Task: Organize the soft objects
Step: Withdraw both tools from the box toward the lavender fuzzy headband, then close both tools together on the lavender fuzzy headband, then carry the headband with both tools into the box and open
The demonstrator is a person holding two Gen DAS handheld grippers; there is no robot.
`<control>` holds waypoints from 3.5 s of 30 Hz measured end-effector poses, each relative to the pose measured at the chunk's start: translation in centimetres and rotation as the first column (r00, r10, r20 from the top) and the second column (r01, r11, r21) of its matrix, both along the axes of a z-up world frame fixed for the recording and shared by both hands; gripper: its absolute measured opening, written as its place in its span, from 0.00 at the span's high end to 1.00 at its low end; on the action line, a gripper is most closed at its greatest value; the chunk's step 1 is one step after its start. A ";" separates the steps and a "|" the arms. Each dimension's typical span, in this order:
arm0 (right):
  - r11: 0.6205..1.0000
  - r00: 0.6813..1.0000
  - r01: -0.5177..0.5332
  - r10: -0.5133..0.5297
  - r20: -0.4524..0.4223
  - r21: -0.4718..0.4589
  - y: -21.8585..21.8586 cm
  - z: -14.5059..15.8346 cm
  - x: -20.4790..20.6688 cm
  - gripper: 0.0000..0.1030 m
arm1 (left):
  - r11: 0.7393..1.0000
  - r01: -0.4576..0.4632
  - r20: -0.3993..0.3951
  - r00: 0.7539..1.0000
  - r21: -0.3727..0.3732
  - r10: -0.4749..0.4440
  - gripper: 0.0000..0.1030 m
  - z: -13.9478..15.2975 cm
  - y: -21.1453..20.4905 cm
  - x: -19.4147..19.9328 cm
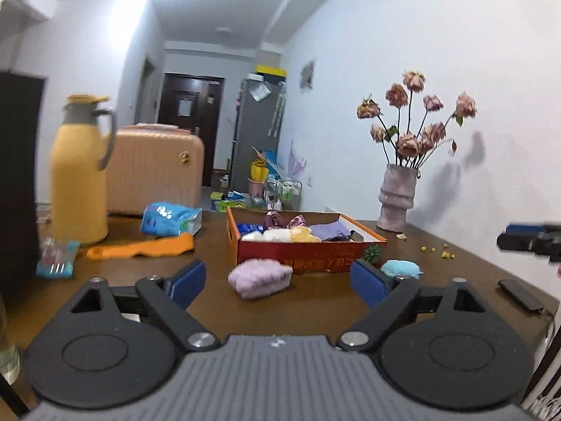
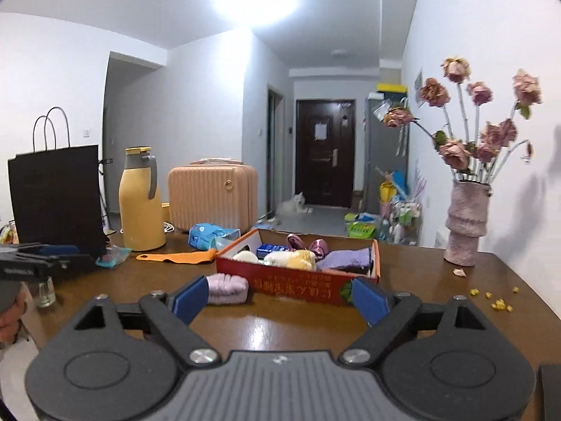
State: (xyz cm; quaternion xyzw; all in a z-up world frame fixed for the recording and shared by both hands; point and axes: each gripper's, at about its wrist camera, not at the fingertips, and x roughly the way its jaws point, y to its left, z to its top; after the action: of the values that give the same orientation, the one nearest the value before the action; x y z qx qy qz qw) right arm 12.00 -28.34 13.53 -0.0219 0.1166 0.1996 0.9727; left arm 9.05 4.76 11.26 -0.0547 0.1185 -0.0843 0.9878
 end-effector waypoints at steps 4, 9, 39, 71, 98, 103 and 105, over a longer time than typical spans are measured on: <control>0.998 0.999 0.047 -0.047 0.006 0.033 0.6 -4.2 -3.5 0.06 | 0.999 -0.009 -0.046 0.999 -0.045 0.007 0.06 -3.1 -0.2 -3.1; 0.998 0.996 0.051 -0.049 -0.070 0.025 1.4 -9.3 -6.0 0.06 | 1.000 -0.007 -0.106 0.994 0.021 0.010 0.06 -5.4 -0.9 -3.9; 0.998 0.997 0.059 -0.058 -0.047 0.008 5.1 -10.3 -0.4 0.06 | 1.000 0.022 -0.168 0.986 -0.003 -0.023 0.06 -7.1 -0.9 2.6; 0.935 0.817 -0.235 0.338 -0.467 0.265 14.2 -13.1 32.3 0.72 | 0.933 -0.015 -0.490 0.854 -0.360 -0.176 0.59 -9.6 5.0 29.0; 0.970 0.934 -0.186 0.224 -0.278 0.157 6.7 -9.0 13.3 0.87 | 0.938 0.254 -0.405 0.852 -0.237 -0.333 0.71 -5.3 -4.0 16.2; 0.974 0.962 -0.122 0.163 -0.217 0.192 2.6 -7.5 8.3 0.87 | 0.911 0.354 -0.353 0.841 -0.213 -0.409 0.71 -3.6 -7.3 13.4; 0.974 0.970 -0.102 0.142 -0.199 0.201 1.4 -7.1 7.4 0.87 | 0.906 0.371 -0.347 0.838 -0.204 -0.421 0.71 -3.0 -8.3 13.2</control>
State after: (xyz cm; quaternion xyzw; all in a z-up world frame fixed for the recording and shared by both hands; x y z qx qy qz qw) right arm 19.38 -26.91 6.42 0.0849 0.1985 0.2706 0.9382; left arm 22.25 -3.54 8.23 -0.1078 0.3122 -0.2821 0.9007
